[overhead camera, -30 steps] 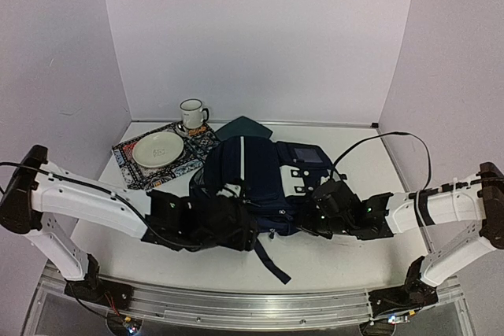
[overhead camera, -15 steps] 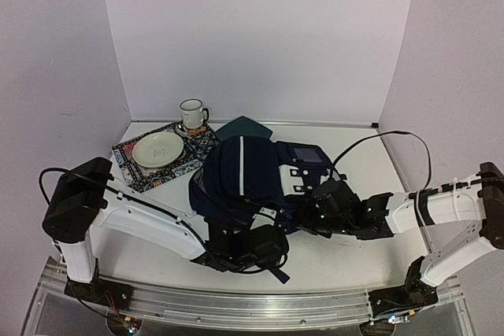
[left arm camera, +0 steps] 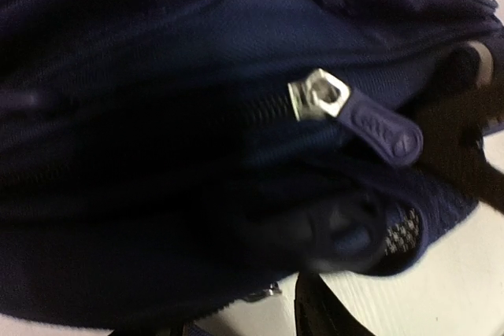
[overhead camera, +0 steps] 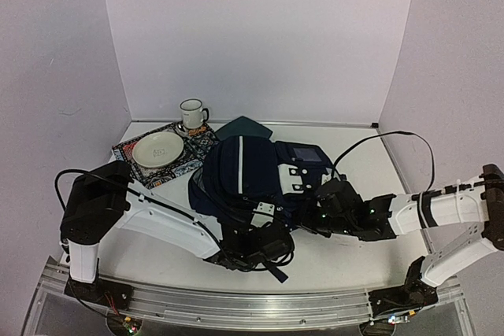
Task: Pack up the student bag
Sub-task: Grab the largest pocket of the student bag, then zip the largest pocket of the bag in the student bag.
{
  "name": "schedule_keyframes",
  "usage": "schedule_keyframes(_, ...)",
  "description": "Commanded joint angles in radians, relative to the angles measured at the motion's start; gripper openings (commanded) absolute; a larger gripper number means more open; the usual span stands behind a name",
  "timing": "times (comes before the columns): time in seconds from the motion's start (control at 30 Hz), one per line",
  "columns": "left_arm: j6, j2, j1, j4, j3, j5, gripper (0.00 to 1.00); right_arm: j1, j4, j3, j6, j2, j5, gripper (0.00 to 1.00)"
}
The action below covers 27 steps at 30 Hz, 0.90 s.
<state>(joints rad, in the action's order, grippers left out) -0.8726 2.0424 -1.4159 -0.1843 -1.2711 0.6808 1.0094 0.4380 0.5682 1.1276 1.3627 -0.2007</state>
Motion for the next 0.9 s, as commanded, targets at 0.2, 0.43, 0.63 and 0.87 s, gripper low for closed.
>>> schedule_keyframes(0.2,0.009,-0.016,0.005,0.008,-0.035,0.009,0.0,0.015,0.043,-0.004,-0.031,-0.075,-0.041,0.0)
schedule_keyframes(0.43,-0.003,-0.13,0.003,0.011,0.08,-0.086,0.0,0.005,-0.156,0.0,-0.13,-0.175,-0.178,0.0)
schedule_keyframes(0.63,0.032,-0.205,0.003,0.016,0.154,-0.162,0.0,-0.13,-0.289,-0.009,-0.204,-0.212,-0.131,0.0)
schedule_keyframes(0.87,0.034,-0.3,0.006,0.015,0.263,-0.237,0.0,-0.37,-0.349,-0.028,-0.339,-0.224,-0.037,0.0)
